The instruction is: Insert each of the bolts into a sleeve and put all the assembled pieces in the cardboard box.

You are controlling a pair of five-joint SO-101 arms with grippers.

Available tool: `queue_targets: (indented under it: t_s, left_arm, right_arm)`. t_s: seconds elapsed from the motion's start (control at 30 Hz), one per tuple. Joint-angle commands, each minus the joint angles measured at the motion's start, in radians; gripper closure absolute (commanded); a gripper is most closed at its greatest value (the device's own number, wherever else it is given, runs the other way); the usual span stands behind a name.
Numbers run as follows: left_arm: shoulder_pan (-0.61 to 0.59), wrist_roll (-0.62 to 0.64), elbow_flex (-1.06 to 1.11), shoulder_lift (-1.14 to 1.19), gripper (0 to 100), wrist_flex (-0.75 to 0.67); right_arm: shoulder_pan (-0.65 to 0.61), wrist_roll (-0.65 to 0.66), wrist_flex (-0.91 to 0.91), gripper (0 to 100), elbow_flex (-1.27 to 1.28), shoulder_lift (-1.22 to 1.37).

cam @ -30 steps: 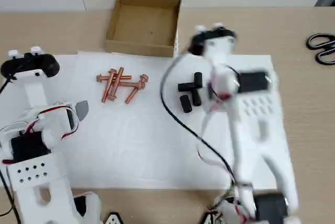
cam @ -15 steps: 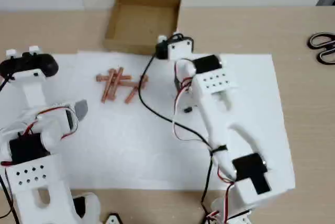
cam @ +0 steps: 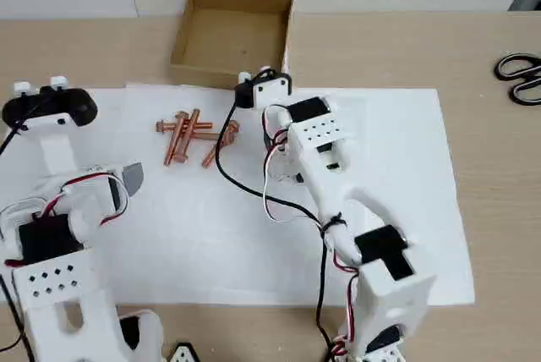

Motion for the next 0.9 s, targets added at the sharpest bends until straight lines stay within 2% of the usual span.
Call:
queue_targets:
  t_s: [0.0, 0.4, 0.57, 0.7, 0.87]
  left_arm:
    - [-0.008, -0.002, -0.005, -0.021, 72, -0.003]
    - [-0.008, -0.002, -0.005, -0.021, 72, -0.003]
    - [-0.008, -0.002, -0.005, -0.021, 72, -0.003]
    - [-0.008, -0.002, -0.005, -0.021, 72, -0.003]
    - [-0.008, -0.003, -0.005, -0.017, 72, 0.005]
  right_arm:
    - [-0.004, -0.011, -0.028, 79.8, -0.044, 0.018]
    - [-0.002, -0.011, -0.048, 80.6, -0.044, 0.099]
    - [-0.002, -0.011, -0.068, 88.7, -0.044, 0.12]
    - [-0.002, -0.008, -0.064, 99.4, -0.046, 0.117]
    - [-0.001, -0.005, 0.09, 99.5, -0.172, 0.097]
